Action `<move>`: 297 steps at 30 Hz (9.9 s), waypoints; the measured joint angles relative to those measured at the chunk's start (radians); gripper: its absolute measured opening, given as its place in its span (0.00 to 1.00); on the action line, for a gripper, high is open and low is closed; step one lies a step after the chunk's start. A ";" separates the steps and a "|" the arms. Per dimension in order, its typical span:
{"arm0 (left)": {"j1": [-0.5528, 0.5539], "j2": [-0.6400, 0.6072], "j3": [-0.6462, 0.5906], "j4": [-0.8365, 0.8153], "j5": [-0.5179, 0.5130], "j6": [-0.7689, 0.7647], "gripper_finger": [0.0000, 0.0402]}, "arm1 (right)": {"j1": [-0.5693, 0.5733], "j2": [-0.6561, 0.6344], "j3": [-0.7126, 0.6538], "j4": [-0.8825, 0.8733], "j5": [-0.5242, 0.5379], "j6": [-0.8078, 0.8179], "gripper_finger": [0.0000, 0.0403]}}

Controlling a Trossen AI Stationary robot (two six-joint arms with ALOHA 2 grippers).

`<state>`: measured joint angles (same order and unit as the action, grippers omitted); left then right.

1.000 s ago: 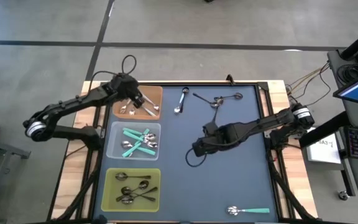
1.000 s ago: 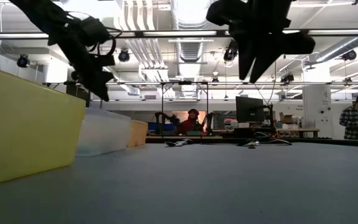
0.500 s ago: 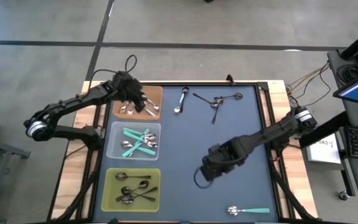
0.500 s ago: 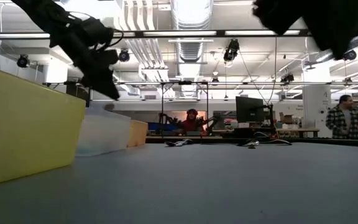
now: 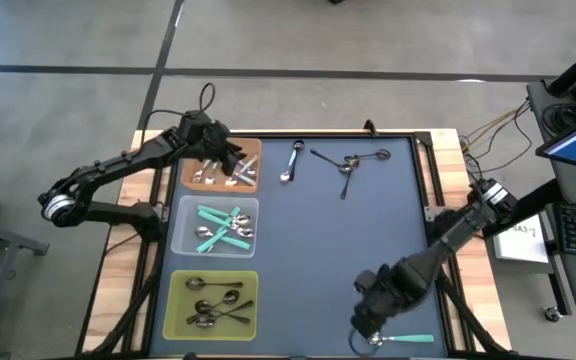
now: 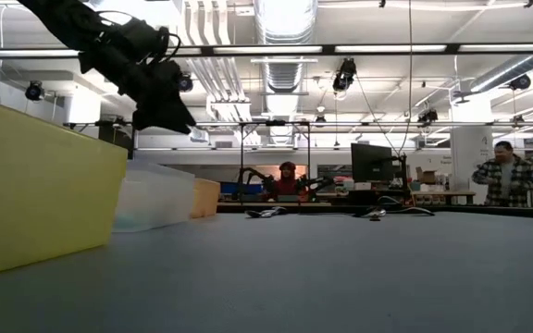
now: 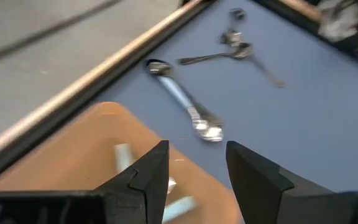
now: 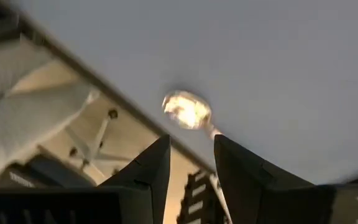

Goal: Sort silverware by color (type)
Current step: Put the light green spoon into the transparent bin, then put the black spoon into the yellow bin

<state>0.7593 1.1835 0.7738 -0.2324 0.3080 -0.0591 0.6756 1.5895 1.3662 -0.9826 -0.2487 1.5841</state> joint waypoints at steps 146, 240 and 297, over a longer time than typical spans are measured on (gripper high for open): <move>-0.306 -0.133 -0.035 0.200 -0.221 -0.232 0.35 | -0.806 0.306 0.168 1.414 0.685 -1.401 0.04; -0.318 -0.097 0.066 -0.270 0.059 -0.413 0.39 | -1.331 0.254 -0.048 0.327 0.249 -1.492 0.22; -0.479 0.180 0.065 0.255 -0.028 -0.451 0.39 | -1.269 0.114 -0.052 0.638 -0.312 -1.432 0.02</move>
<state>0.2806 1.3630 0.8391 0.0227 0.2801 -0.5104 -0.5937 1.7031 1.3140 -0.3442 -0.5607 0.1521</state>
